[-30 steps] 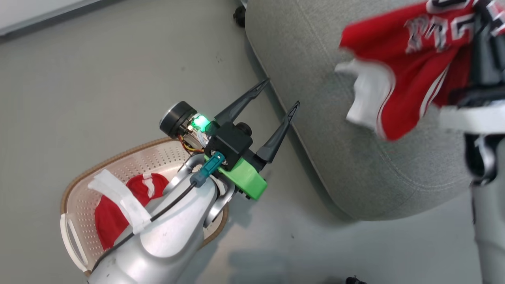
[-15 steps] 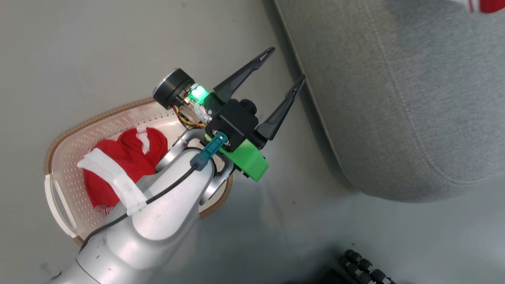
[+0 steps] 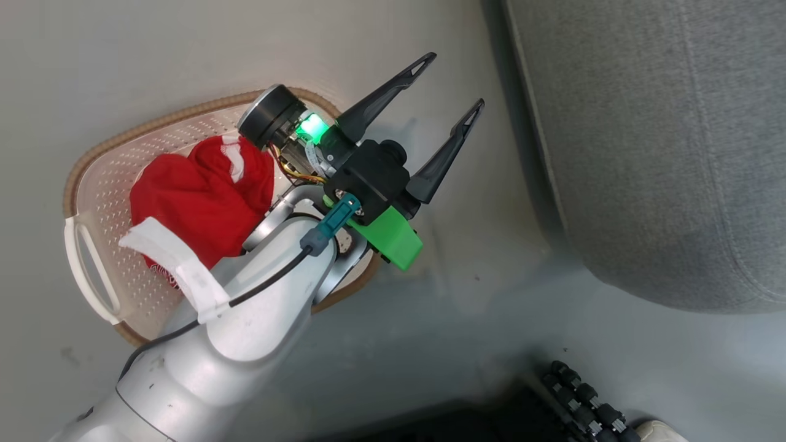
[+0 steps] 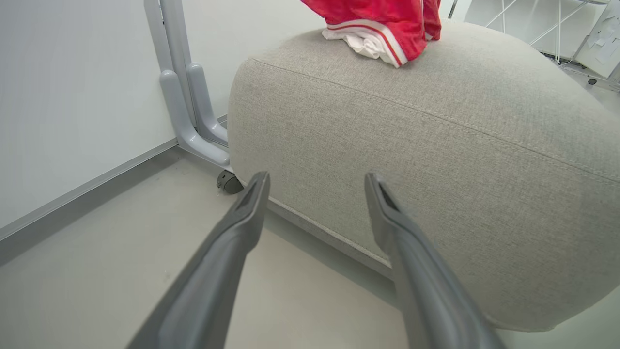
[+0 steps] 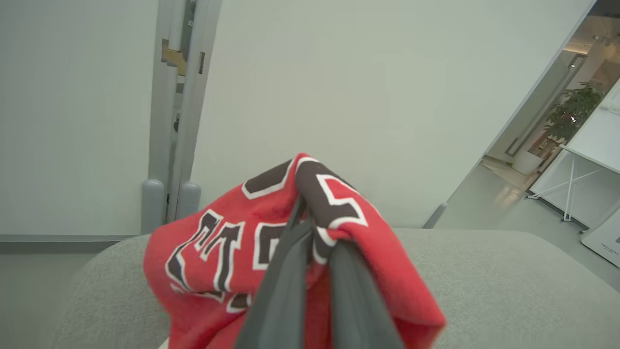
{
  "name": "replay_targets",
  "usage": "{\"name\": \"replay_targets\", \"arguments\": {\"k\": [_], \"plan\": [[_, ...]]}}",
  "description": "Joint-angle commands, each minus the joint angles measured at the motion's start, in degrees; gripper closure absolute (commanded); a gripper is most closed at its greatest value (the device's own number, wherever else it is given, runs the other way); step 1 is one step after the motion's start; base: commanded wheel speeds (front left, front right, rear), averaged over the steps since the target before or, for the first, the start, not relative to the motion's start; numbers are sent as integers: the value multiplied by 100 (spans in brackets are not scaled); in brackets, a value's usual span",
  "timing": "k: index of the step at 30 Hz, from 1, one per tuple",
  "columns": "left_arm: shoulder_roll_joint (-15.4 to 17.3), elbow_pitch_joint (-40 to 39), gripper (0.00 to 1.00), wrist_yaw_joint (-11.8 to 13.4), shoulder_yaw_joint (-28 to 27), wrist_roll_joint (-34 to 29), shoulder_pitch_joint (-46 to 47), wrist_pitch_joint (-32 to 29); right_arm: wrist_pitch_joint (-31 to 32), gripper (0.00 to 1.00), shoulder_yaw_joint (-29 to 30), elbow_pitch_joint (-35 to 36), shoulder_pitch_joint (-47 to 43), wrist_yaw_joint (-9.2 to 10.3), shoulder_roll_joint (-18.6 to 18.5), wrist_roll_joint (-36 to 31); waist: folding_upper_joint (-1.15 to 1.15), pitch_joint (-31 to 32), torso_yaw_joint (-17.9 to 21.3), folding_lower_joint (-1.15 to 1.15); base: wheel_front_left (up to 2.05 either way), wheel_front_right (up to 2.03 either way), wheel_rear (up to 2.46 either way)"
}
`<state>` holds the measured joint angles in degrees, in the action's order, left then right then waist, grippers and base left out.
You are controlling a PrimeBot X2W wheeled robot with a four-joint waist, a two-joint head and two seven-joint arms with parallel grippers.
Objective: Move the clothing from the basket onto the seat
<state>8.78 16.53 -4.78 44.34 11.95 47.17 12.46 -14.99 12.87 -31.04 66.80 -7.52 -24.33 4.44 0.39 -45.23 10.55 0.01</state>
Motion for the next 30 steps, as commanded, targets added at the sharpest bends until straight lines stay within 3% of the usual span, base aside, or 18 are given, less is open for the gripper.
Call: {"name": "replay_targets", "arguments": {"k": [1,14,15,16,17,30], "plan": [[0,8,0,14,2,-21,118,45,-22,100,81,-143,45,6,0,4,-39,-137,-147,-1,0,0,0],[-19,165,0,62,20,72,106,154,-22,100,167,-1145,-458,6,288,90,-39,11,-191,-1,0,0,0],[-32,177,0,66,24,82,98,168,-22,90,178,-1134,-509,6,313,93,-39,58,-195,-1,0,0,0],[-43,183,0,72,23,87,89,170,-22,14,192,-1095,-553,6,343,109,-39,98,-198,-1,0,0,0],[-54,197,0,82,21,90,66,187,-22,0,210,-1030,-614,6,373,134,-39,165,-204,-1,0,0,0],[-109,314,0,286,-314,420,-636,277,-22,0,35,80,-2435,6,693,259,-39,1554,-229,-1,0,0,0]]}}
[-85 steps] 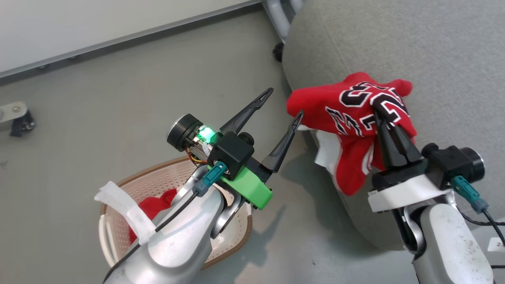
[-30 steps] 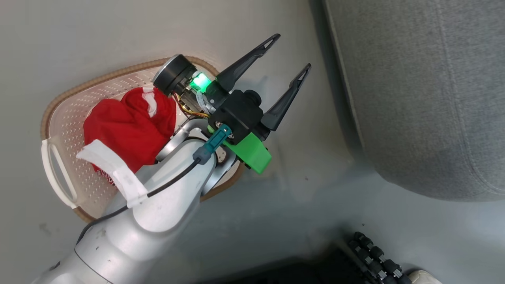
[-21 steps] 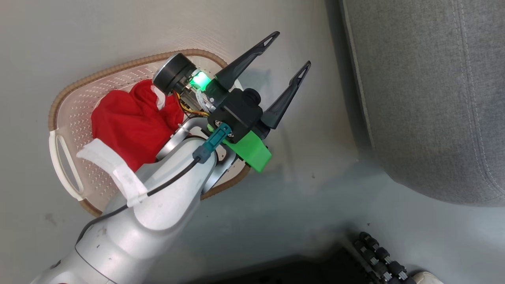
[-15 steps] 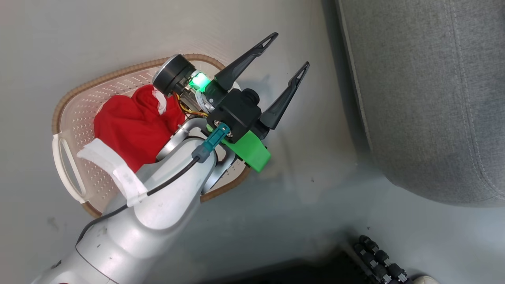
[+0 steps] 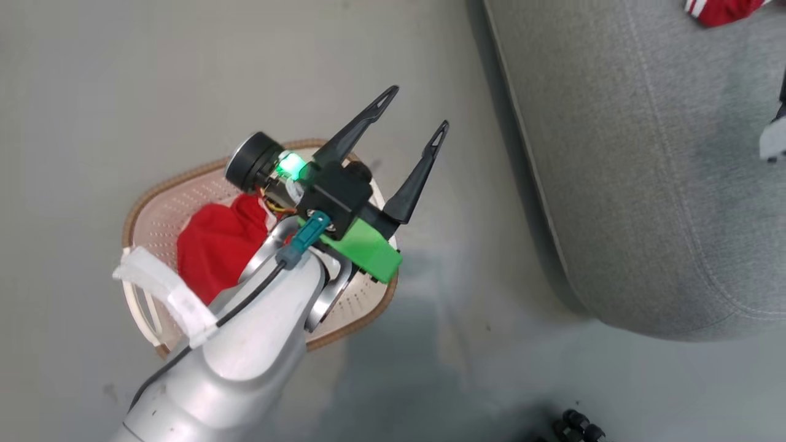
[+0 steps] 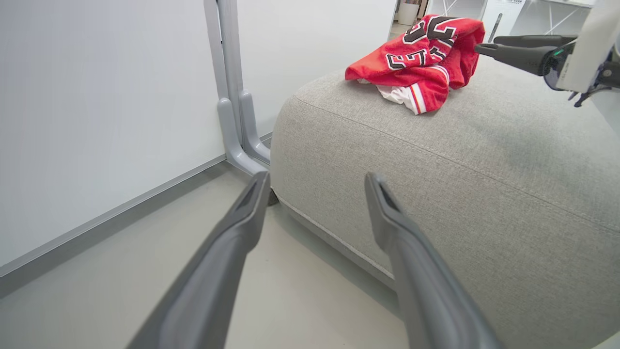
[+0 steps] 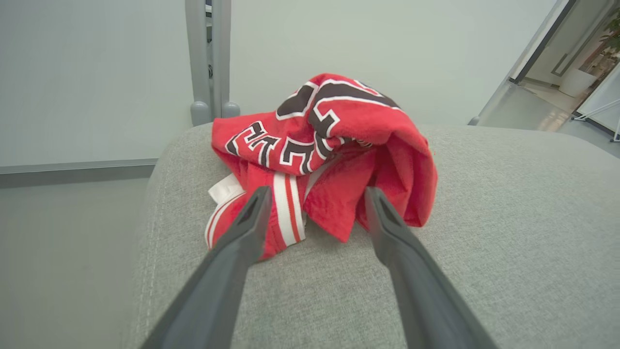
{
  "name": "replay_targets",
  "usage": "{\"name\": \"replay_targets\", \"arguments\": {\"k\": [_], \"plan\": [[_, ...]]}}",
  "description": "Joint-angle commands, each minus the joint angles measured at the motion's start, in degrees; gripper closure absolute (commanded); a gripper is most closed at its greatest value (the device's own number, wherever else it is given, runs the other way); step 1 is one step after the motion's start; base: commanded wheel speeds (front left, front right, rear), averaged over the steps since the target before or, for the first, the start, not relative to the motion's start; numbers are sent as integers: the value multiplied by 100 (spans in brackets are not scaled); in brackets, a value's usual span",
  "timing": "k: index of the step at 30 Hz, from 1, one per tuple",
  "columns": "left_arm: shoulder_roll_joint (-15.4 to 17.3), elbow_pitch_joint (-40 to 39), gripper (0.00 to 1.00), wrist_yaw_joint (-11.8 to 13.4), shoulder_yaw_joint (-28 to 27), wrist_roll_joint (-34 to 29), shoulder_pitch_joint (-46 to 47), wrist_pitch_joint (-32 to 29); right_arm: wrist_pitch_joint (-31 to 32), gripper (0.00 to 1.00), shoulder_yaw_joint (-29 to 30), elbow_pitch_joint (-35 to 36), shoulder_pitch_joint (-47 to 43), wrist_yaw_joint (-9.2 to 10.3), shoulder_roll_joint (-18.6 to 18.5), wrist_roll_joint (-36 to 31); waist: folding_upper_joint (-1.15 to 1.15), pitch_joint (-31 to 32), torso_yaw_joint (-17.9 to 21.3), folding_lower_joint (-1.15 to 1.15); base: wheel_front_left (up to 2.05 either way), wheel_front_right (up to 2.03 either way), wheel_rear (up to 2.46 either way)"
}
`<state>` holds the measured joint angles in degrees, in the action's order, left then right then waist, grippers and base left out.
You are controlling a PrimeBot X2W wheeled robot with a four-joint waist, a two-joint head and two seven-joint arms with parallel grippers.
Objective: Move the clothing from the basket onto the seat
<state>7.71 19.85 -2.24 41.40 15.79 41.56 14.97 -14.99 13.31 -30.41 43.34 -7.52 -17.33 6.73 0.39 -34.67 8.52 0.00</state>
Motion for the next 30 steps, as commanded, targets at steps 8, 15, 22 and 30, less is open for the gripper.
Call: {"name": "replay_targets", "arguments": {"k": [8,15,22,30], "plan": [[85,-191,0,184,-556,167,-813,24,-22,0,-536,944,-923,6,217,218,-39,1274,-223,0,0,0,0],[100,-371,0,326,-1358,252,-1509,18,-22,0,-1268,1460,-1419,6,462,345,-39,1856,-636,0,0,0,0],[44,-568,0,404,-2144,169,-2094,19,-22,0,-1685,1601,-1837,6,652,428,-39,2312,-1041,0,0,0,0],[-29,-759,0,393,-2974,-25,-2801,19,-21,0,-1732,1871,-2496,6,947,336,-39,2728,-1325,0,0,0,0]]}}
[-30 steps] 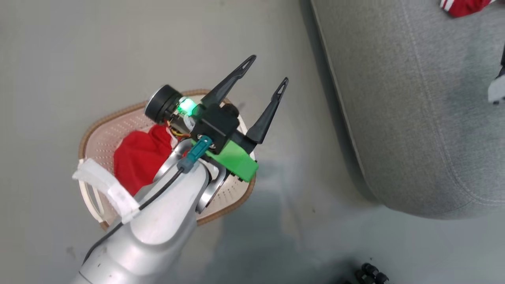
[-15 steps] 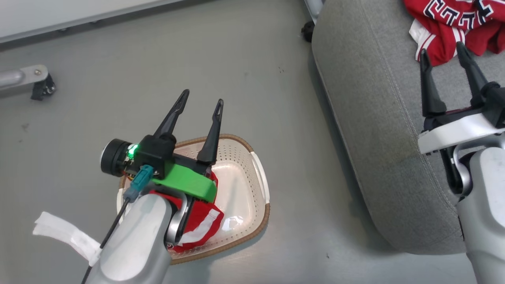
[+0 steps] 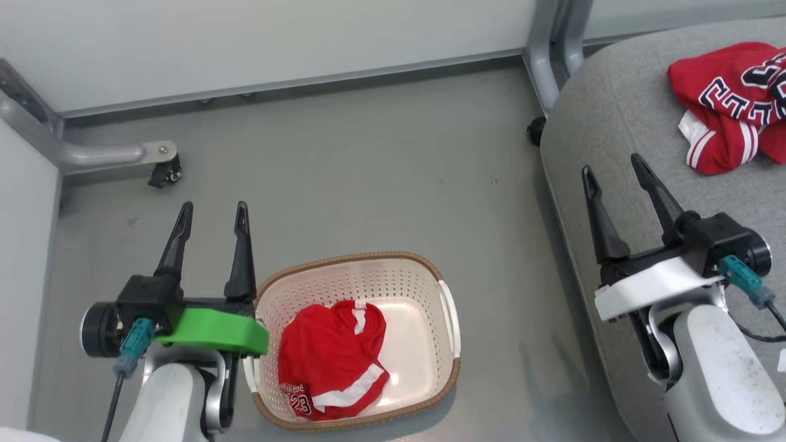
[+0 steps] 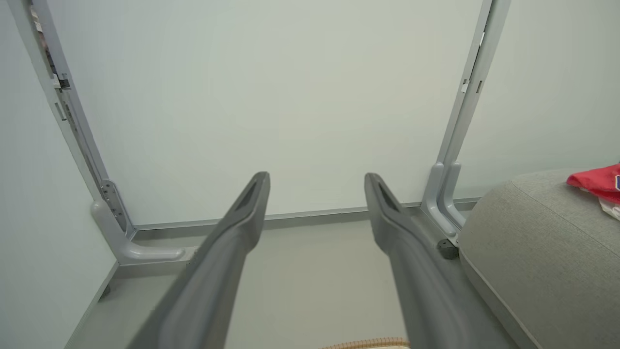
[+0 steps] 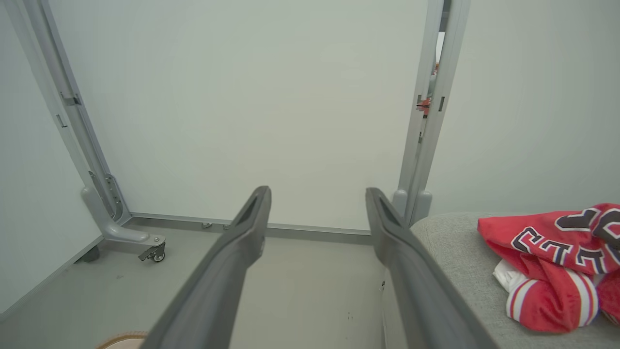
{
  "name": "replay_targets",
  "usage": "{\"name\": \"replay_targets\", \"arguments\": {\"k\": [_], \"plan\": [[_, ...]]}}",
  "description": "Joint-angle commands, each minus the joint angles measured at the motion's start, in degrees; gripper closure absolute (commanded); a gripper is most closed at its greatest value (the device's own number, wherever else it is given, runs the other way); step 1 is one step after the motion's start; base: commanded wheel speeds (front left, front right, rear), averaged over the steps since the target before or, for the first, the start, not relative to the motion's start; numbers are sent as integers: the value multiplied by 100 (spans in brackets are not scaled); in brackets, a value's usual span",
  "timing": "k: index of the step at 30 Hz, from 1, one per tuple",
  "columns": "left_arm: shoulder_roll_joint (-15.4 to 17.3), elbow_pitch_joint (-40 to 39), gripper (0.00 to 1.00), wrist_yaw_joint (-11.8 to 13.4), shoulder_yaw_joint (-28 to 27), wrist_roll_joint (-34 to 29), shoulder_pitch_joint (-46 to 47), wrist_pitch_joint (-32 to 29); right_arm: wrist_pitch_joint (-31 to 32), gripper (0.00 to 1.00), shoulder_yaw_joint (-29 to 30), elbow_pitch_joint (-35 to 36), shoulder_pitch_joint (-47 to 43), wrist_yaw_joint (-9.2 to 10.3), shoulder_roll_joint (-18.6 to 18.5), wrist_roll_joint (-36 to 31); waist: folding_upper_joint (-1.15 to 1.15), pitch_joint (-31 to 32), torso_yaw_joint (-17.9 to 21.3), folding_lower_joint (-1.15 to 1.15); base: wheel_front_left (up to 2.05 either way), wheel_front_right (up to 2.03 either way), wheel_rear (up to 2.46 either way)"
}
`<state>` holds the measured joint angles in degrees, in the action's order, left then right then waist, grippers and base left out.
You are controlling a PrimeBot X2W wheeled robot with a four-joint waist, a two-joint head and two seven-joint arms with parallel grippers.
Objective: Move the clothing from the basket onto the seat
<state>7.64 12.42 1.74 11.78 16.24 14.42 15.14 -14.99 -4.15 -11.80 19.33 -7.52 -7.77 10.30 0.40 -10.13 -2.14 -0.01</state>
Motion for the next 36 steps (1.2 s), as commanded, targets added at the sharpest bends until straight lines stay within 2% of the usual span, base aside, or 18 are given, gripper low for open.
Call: {"name": "replay_targets", "arguments": {"k": [1,12,19,36], "plan": [[-41,-26,0,-26,-89,-98,-181,1,-22,0,19,59,-208,6,40,-9,-40,315,-282,1,0,0,0],[-255,-110,0,-172,-515,-414,-823,1,-22,0,237,595,-1342,6,258,-137,-40,700,-429,1,0,0,0],[-323,-182,0,-288,-599,-553,-1071,1,-22,0,346,855,-1878,6,382,-167,-40,804,-463,1,0,0,0],[-413,-104,0,-468,-690,-746,-959,2,-22,0,375,989,-2087,6,480,-262,-40,743,-491,1,0,0,0]]}}
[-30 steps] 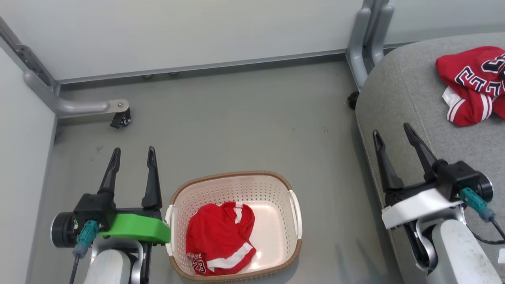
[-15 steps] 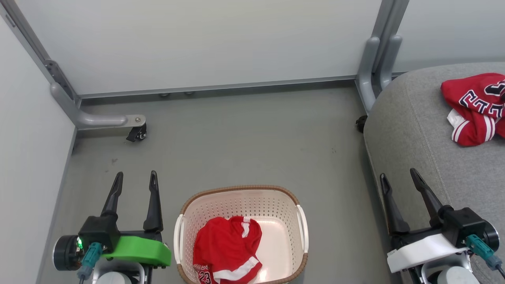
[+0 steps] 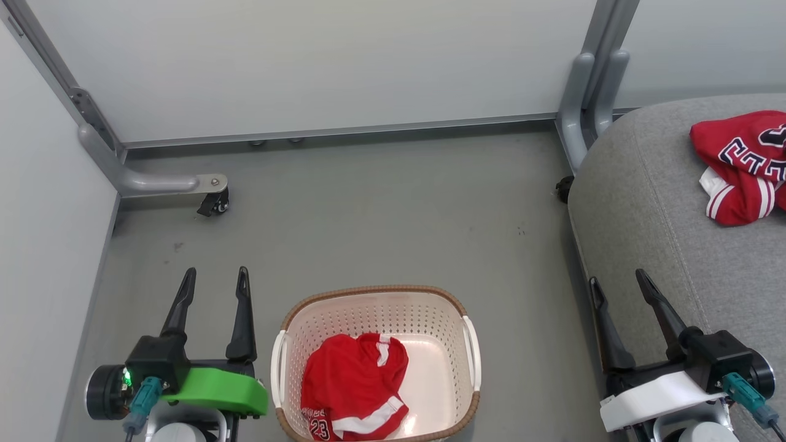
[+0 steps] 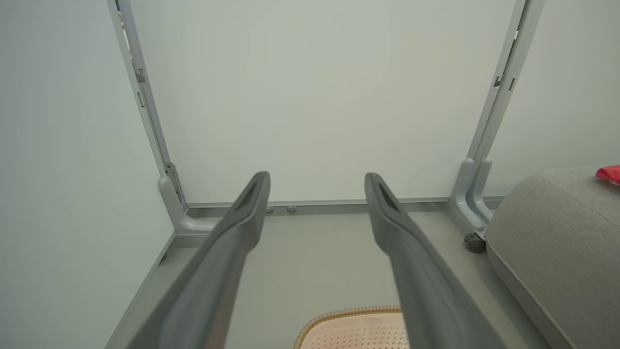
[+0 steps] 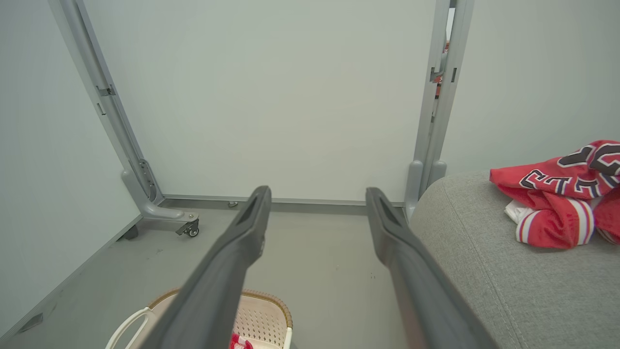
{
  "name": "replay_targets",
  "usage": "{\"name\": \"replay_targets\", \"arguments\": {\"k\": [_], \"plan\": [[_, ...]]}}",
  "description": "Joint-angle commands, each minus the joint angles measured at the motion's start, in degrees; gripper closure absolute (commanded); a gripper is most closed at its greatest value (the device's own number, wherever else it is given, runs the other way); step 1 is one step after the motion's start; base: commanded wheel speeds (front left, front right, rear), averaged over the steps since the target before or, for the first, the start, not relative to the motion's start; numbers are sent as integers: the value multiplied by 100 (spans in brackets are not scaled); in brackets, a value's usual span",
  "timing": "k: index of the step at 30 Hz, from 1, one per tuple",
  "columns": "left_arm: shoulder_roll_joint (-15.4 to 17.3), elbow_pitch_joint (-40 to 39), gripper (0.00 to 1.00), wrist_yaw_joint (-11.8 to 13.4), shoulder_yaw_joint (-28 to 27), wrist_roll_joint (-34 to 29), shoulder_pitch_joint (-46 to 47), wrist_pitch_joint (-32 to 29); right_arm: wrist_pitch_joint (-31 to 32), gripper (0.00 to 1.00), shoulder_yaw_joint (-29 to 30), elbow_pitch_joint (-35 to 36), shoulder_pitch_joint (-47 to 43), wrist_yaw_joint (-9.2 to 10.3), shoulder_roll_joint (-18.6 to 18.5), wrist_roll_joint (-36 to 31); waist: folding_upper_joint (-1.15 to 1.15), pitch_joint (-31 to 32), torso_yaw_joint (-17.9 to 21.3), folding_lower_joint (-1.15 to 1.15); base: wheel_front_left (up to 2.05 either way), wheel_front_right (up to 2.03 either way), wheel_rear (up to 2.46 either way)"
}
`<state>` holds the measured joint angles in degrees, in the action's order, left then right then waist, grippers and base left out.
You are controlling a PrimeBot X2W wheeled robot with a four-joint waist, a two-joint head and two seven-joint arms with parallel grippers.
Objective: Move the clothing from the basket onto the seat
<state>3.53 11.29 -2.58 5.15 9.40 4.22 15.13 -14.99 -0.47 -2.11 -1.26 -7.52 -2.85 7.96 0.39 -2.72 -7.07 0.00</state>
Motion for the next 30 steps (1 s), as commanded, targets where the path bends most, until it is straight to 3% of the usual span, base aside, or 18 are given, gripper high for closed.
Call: {"name": "replay_targets", "arguments": {"k": [1,15,30], "plan": [[-6,15,0,-43,-33,-64,63,3,-22,0,6,18,-25,6,-12,-32,-39,5,5,0,0,0,0],[85,404,0,-307,155,-220,817,3,-22,0,-83,96,356,6,-7,-83,-39,-426,250,0,0,0,0],[454,2165,0,-494,1139,-461,2713,3,-22,0,-376,420,1657,6,-157,-200,-39,-2060,940,0,0,0,0]]}}
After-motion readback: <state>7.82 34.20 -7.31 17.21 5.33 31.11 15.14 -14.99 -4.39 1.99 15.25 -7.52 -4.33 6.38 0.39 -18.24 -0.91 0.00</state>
